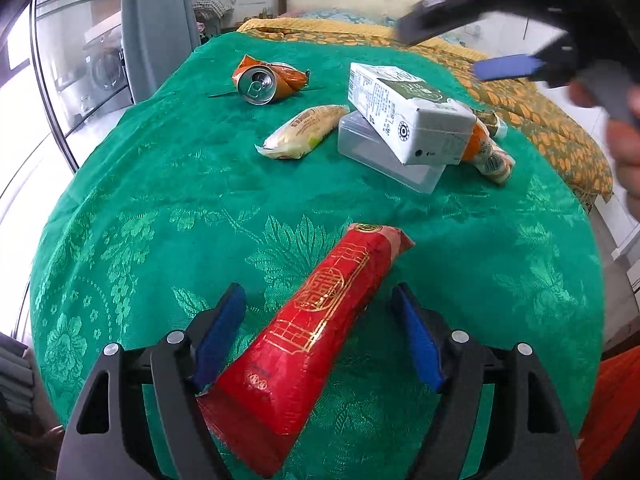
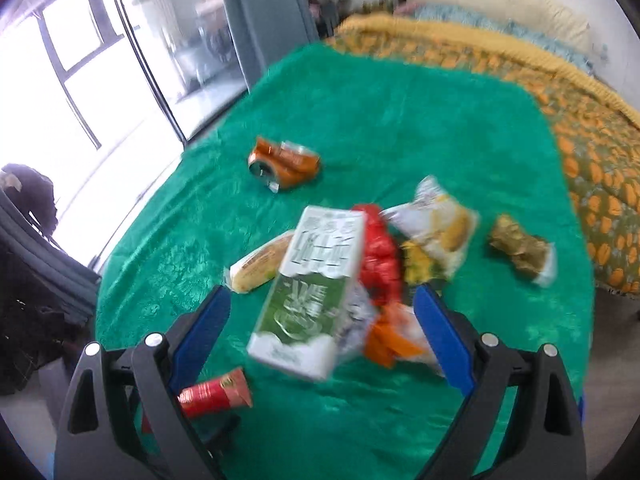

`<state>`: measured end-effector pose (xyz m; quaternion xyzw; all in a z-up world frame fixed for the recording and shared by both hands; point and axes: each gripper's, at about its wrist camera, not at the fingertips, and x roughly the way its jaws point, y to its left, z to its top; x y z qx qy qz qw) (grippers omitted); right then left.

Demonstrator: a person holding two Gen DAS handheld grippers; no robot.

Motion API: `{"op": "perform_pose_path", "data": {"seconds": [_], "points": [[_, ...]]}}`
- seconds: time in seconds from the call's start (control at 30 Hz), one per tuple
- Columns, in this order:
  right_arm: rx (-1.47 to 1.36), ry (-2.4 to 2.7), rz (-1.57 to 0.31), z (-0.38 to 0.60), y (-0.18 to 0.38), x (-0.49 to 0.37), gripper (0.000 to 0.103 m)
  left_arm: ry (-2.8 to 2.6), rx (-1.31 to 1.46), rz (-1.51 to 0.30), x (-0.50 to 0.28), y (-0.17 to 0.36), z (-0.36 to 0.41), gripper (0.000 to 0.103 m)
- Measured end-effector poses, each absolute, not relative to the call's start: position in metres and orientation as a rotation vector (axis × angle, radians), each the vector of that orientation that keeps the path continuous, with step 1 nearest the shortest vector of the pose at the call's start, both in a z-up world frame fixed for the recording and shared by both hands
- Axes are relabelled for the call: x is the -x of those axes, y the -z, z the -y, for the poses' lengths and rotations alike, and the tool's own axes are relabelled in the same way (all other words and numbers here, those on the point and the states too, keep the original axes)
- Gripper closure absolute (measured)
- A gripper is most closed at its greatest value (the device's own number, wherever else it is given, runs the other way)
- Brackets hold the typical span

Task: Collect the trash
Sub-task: 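Grasp the white milk carton with the right tool while the left tool grasps the red snack wrapper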

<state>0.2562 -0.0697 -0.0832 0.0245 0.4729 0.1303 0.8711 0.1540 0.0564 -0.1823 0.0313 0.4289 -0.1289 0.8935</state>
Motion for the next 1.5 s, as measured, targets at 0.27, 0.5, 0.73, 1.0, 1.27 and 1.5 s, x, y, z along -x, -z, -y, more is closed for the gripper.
{"op": "perform_pose_path", "data": {"seconds": [0.27, 0.5, 0.73, 1.0, 1.27, 1.5], "points": [[0.116, -0.182, -1.091, 0.038, 0.119, -0.268, 0.053, 0.287, -0.048, -0.89, -0.154, 0.182, -0.06, 0.025], [0.176, -0.304, -0.951, 0.052, 0.09, -0.197, 0.056, 0.299, -0.044, -0.891, -0.152, 0.181, -0.059, 0.023], [0.125, -0.252, -0.93, 0.119, 0.113, -0.107, 0.056, 0.301, -0.054, -0.892, -0.152, 0.182, -0.057, 0.022], [-0.055, -0.222, -0.953, 0.158, 0.15, -0.089, 0.032, 0.381, -0.045, -0.89, -0.146, 0.18, -0.055, 0.022], [-0.157, -0.215, -0.938, 0.178, 0.149, -0.072, 0.03, 0.561, -0.064, -0.899, -0.1, 0.178, -0.04, 0.022], [-0.214, -0.241, -0.931, 0.189, 0.129, -0.067, 0.021, 0.563, 0.098, -0.902, -0.107, 0.151, -0.068, 0.022]]}}
